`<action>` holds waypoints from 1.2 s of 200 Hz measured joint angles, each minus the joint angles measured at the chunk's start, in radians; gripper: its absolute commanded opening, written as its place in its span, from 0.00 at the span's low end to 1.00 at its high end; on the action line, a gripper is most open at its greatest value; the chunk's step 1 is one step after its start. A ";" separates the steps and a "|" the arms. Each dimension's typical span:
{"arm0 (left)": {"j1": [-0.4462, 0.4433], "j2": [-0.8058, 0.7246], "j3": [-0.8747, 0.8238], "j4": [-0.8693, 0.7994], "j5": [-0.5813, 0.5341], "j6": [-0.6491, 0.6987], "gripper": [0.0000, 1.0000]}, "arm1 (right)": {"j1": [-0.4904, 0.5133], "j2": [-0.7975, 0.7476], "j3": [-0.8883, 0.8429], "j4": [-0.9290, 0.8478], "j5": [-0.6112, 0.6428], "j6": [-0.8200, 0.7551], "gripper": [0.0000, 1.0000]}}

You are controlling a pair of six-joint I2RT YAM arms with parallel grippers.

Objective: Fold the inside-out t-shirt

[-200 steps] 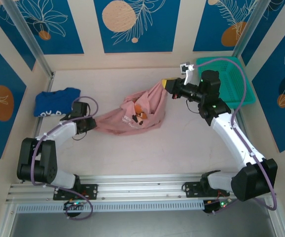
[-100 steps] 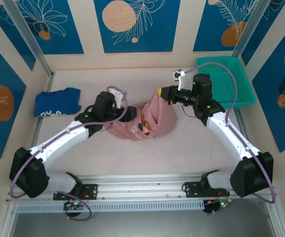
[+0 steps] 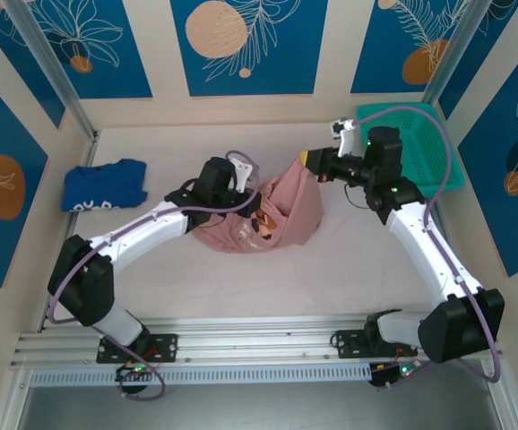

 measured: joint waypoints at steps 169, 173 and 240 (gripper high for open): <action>0.127 -0.359 -0.536 -0.021 -0.155 -0.081 0.40 | -0.008 -0.140 -0.446 -0.056 -0.021 0.024 0.00; 0.122 -0.360 -0.536 -0.021 -0.151 -0.073 0.42 | 0.002 -0.142 -0.465 -0.066 -0.022 0.028 0.00; 0.042 -0.198 -0.325 -0.035 -0.127 0.007 0.64 | 0.059 -0.300 -0.589 -0.233 0.026 0.066 0.00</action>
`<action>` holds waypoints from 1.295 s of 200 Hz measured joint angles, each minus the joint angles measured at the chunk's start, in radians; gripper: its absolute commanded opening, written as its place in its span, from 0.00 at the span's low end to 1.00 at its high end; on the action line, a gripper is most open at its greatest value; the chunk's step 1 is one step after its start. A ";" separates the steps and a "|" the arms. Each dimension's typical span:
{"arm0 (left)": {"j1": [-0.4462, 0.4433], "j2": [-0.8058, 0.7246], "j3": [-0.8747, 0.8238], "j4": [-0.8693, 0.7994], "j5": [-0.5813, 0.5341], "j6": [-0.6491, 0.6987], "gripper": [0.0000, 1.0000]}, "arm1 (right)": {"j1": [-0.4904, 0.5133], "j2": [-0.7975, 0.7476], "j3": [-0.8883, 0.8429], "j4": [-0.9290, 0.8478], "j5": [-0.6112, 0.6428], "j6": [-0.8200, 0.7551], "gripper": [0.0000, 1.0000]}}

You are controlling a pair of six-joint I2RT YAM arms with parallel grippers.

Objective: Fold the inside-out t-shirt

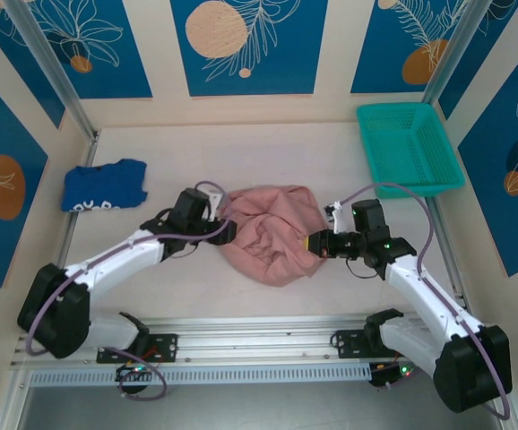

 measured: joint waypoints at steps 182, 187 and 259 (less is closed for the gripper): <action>0.123 -0.051 0.380 -0.055 0.076 0.093 0.00 | -0.158 0.254 0.672 0.042 0.100 -0.018 0.00; 0.129 -0.105 0.380 -0.040 0.066 0.093 0.00 | -0.158 0.264 0.708 0.052 0.095 -0.019 0.00; 0.004 -0.461 -0.066 0.108 0.138 0.100 0.07 | -0.156 0.249 0.633 0.098 0.008 -0.055 0.00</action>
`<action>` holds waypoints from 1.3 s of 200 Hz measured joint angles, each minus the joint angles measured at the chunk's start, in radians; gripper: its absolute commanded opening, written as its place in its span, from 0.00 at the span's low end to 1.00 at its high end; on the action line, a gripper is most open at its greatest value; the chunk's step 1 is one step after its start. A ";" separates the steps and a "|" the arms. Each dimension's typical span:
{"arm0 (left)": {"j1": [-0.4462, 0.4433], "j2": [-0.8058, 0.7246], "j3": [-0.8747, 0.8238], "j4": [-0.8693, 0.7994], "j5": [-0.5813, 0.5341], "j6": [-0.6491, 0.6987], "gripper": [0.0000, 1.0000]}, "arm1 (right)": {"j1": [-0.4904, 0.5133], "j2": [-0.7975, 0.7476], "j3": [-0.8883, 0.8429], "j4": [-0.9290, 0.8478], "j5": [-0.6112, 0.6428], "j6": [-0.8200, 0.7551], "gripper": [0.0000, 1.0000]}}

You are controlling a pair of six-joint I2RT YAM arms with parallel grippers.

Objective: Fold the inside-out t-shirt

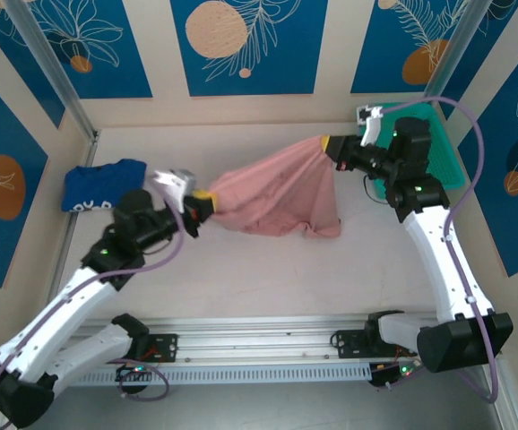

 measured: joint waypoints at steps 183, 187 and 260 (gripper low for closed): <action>-0.078 0.735 0.294 -0.198 -0.190 0.021 0.59 | -0.030 -0.100 -0.478 -0.174 0.230 0.001 0.00; -0.077 0.751 0.308 -0.209 -0.193 0.024 0.59 | -0.031 -0.099 -0.478 -0.173 0.230 0.001 0.00; -0.074 0.933 0.504 -0.294 -0.185 0.057 0.57 | -0.033 -0.086 -0.478 -0.149 0.229 0.000 0.00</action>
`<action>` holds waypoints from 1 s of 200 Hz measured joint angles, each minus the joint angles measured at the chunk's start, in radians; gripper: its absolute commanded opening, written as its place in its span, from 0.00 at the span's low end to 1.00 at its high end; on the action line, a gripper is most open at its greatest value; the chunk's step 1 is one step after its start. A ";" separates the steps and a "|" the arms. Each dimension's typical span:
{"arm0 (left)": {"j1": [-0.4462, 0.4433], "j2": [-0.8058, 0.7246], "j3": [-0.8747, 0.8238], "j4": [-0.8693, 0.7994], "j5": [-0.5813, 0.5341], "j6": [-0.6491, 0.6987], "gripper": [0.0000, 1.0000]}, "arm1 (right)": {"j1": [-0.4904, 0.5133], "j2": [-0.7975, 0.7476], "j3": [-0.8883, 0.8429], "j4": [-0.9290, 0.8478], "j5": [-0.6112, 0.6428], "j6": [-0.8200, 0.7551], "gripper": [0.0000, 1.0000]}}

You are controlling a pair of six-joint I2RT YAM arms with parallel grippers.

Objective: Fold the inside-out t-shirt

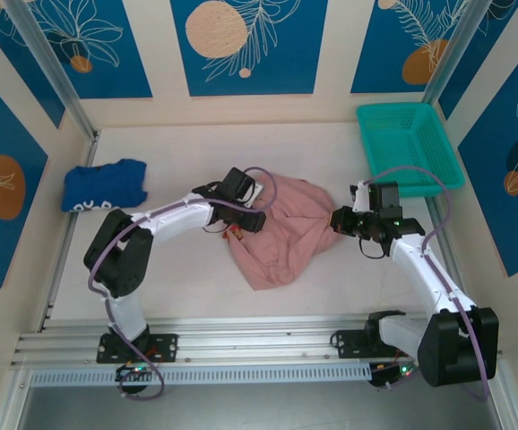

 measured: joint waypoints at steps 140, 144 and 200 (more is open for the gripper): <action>-0.012 0.127 0.119 -0.037 -0.017 0.038 0.07 | -0.006 0.012 0.002 0.000 -0.004 0.000 0.00; -0.012 0.127 0.119 -0.037 -0.015 0.043 0.05 | -0.006 0.012 0.002 0.000 -0.004 0.000 0.00; -0.005 0.035 0.098 -0.038 0.023 0.041 0.00 | -0.004 0.011 0.040 0.008 -0.032 0.000 0.00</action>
